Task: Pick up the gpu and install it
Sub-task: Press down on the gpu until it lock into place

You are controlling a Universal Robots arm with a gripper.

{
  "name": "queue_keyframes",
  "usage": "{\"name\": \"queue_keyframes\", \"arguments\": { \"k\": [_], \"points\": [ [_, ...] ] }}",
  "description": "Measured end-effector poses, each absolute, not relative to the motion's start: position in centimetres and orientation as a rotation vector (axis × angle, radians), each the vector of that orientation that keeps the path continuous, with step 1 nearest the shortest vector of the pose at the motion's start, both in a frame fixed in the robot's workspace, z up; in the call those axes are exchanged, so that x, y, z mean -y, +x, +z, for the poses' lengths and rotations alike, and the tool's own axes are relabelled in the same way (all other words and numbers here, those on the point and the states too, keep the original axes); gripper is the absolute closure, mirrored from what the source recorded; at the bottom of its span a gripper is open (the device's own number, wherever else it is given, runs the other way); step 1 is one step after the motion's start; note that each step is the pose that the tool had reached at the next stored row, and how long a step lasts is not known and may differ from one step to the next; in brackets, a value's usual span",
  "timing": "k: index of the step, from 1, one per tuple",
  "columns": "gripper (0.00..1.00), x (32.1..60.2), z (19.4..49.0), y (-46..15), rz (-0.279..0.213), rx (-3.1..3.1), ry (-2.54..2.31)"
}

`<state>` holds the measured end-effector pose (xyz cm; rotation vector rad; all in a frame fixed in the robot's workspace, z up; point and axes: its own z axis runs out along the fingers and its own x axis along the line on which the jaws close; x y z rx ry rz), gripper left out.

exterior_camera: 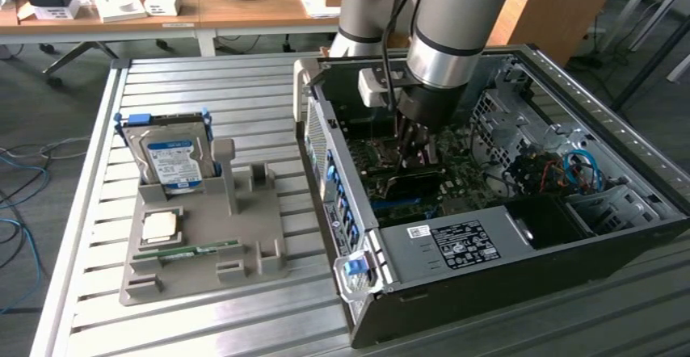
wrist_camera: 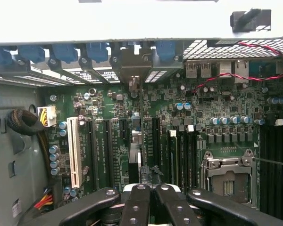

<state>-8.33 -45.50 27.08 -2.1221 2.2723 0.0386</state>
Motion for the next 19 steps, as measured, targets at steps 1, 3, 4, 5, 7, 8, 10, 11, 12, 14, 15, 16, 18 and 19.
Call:
{"name": "queue_keyframes", "arguments": {
  "k": [1,3,4,5,7,8,10,11,12,14,15,16,18,19],
  "points": [
    [0.89,45.5,27.08,-8.33,0.039,-2.272,-2.122],
    [0.89,45.5,27.07,-8.33,0.038,-2.272,-2.122],
    [0.89,45.5,27.03,-8.33,0.039,-2.272,-2.122],
    [0.89,45.5,27.03,-8.33,0.038,-2.272,-2.122],
    [0.89,45.5,27.03,-8.33,0.038,-2.272,-2.122],
    [0.89,45.5,27.02,-8.33,0.038,-2.272,-2.122],
    [0.89,45.49,26.94,-8.33,0.039,-2.272,-2.122],
    [0.89,45.49,26.95,-8.33,0.039,-2.272,-2.122],
    [0.89,45.49,26.95,-8.33,0.039,-2.272,-2.122],
    [0.89,45.49,26.93,-8.33,0.038,-2.272,-2.122],
    [0.89,45.49,26.93,-8.33,0.038,-2.272,-2.122],
    [0.89,45.49,26.93,-8.33,0.039,-2.272,-2.122],
    [0.89,45.48,26.89,-8.33,0.039,-2.272,-2.122],
    [0.89,45.48,26.87,-8.33,0.039,-2.272,-2.122]
  ]
}}
